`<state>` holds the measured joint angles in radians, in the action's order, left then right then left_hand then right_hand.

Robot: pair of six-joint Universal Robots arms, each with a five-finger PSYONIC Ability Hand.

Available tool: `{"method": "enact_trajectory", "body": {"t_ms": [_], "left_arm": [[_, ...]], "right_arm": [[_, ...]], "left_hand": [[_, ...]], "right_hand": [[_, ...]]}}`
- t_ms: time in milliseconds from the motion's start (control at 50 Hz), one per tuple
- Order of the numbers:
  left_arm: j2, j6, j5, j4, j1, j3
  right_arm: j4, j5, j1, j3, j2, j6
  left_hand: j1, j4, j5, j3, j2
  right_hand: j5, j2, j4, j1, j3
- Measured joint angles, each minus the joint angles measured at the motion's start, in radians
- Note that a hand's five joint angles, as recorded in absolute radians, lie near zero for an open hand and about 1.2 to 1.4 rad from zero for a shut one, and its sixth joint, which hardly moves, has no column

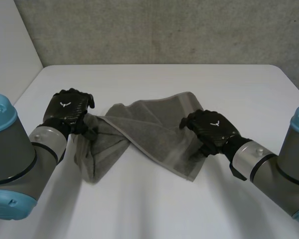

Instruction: Fold the towel.

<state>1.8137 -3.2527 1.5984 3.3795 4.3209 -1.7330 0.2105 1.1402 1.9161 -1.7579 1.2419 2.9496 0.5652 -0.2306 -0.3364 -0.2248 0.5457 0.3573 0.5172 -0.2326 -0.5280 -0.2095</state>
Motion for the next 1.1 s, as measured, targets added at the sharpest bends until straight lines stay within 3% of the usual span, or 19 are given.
{"method": "enact_trajectory", "body": {"t_ms": [400,900,940,1060,1100], "left_arm": [[-0.001,-0.001,0.000,0.003,-0.007,-0.004],[-0.001,0.000,0.000,0.004,-0.006,-0.009],[-0.001,0.000,0.000,0.005,-0.006,-0.010],[-0.001,0.000,0.000,0.006,-0.006,-0.010],[-0.001,0.000,0.000,0.006,-0.005,-0.010]], "right_arm": [[0.018,-0.019,-0.011,-0.035,-0.114,-0.235],[0.025,-0.019,0.004,-0.040,-0.157,-0.247],[0.029,-0.019,0.005,-0.040,-0.160,-0.247],[0.043,-0.020,0.005,-0.032,-0.162,-0.244],[0.045,-0.020,0.005,-0.026,-0.161,-0.241]], "left_hand": [[0.000,0.000,0.000,0.000,0.000],[-0.013,0.000,0.010,0.000,-0.009],[-0.013,0.000,0.010,0.000,-0.009],[-0.013,0.000,0.010,0.000,-0.009],[-0.013,0.000,0.010,0.000,-0.009]], "right_hand": [[0.073,0.073,0.000,-0.072,0.000],[0.086,0.078,0.000,-0.084,0.000],[0.138,0.143,0.000,-0.137,0.000],[0.686,0.697,0.000,-0.676,0.000],[0.786,0.799,0.000,-0.757,0.000]]}}
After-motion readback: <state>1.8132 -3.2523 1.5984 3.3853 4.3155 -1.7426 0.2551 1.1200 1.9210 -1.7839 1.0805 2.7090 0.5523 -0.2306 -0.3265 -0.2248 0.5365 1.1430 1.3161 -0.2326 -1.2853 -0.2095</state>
